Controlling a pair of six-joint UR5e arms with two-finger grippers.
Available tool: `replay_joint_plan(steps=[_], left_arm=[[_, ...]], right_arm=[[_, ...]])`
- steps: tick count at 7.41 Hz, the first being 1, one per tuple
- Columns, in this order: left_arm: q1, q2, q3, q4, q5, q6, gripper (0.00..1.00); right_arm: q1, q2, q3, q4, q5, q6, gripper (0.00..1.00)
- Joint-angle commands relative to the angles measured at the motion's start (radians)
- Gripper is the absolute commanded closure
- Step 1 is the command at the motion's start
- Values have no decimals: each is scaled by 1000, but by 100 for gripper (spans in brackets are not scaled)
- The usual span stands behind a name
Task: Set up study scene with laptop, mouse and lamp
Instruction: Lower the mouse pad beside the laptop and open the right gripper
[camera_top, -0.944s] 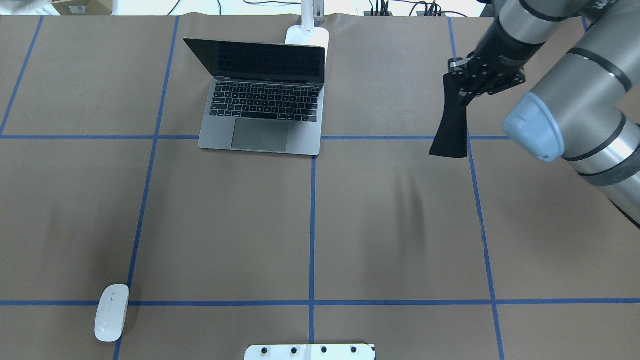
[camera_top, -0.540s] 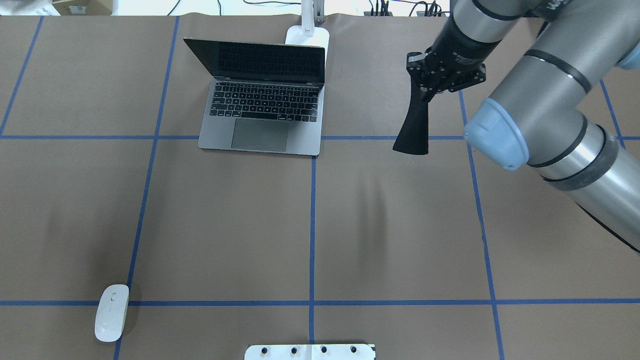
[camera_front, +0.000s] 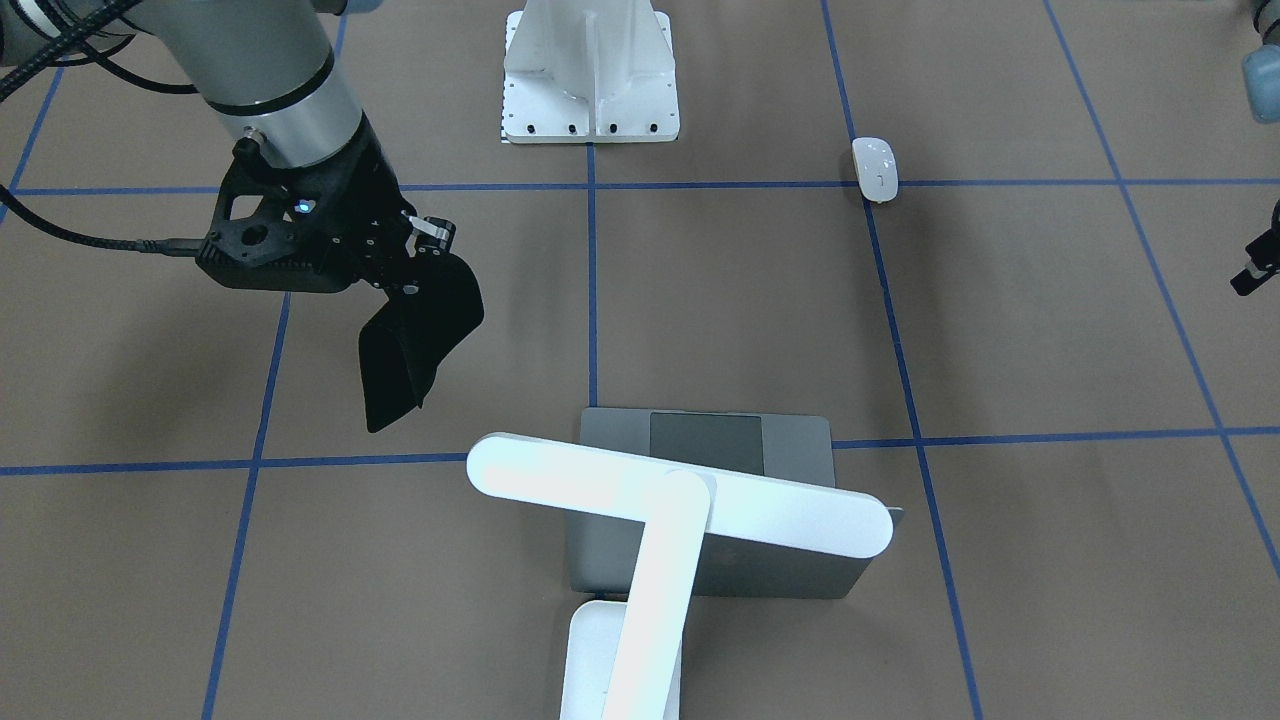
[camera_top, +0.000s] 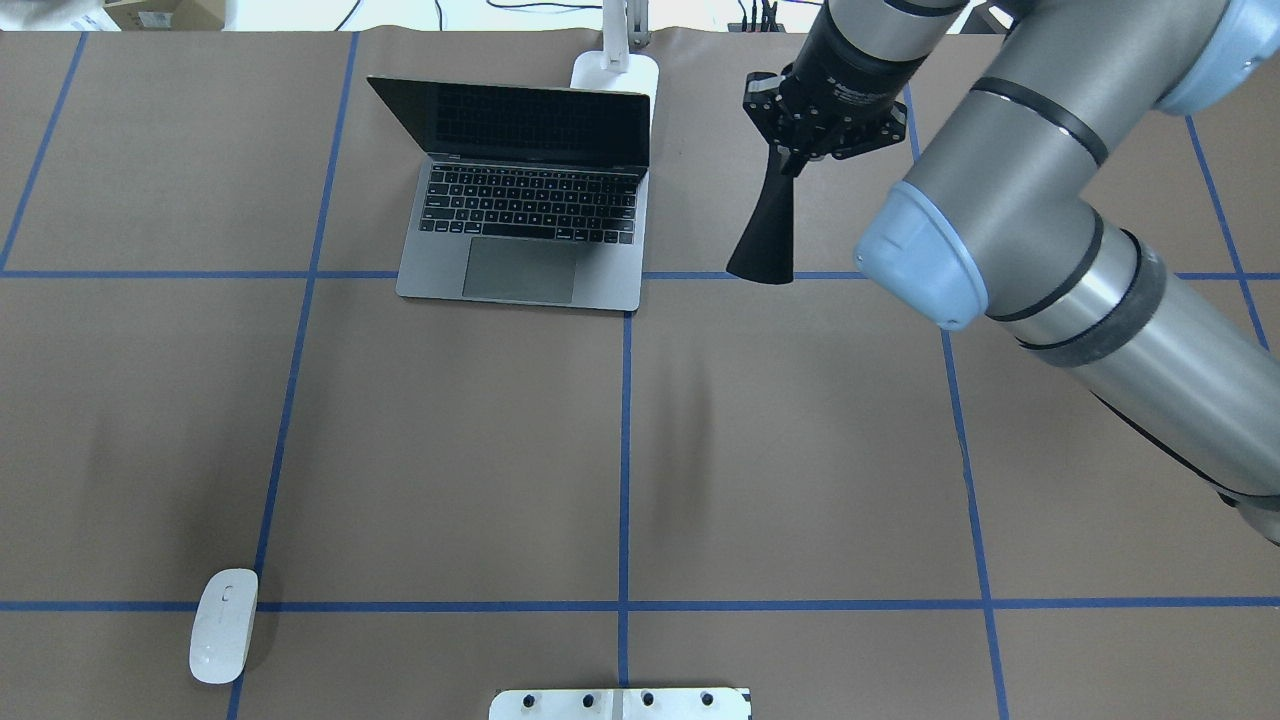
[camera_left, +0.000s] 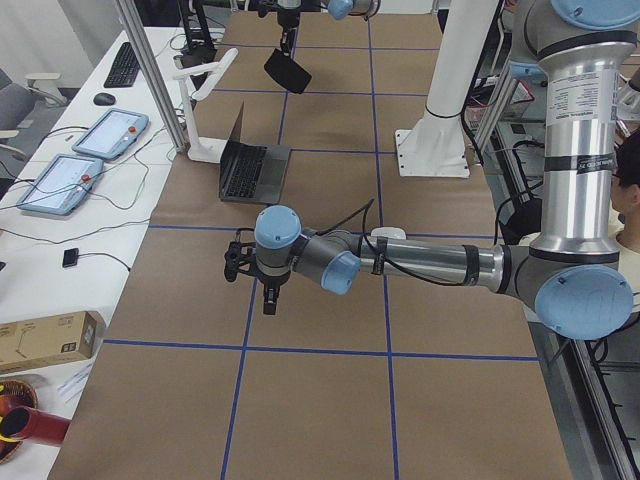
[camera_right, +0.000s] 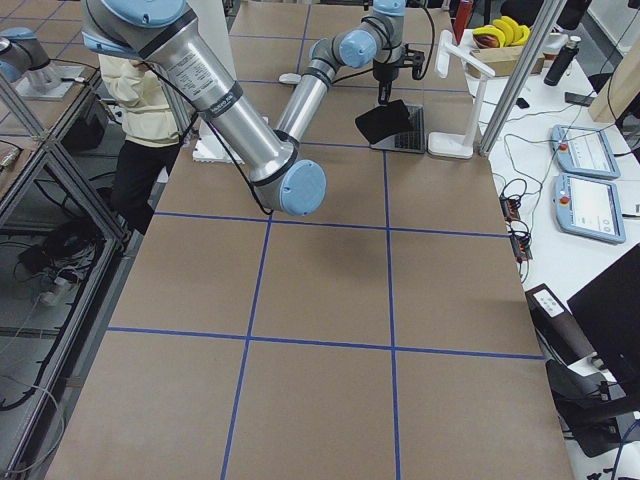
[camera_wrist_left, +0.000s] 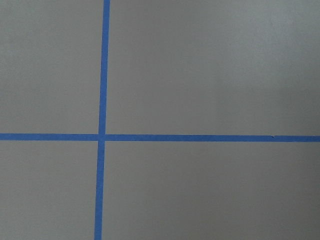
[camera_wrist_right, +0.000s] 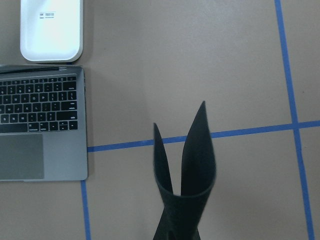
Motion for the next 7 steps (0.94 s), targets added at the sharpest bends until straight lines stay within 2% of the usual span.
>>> replay_joint_plan(steps=[1, 2, 3, 4, 7], left_arm=[[0, 1, 0, 0, 0, 0, 1], [0, 1, 0, 0, 0, 0, 1], [0, 1, 0, 0, 0, 0, 1], [0, 1, 0, 2, 0, 0, 1], [2, 1, 0, 5, 2, -1, 1]], right_arm=[[-4, 44, -64, 42, -21, 47, 100], [-4, 41, -66, 42, -33, 35, 100], [-10, 35, -66, 41, -60, 24, 1], [-18, 34, -65, 39, -93, 24, 0], [-18, 7, -65, 39, -93, -8, 0]])
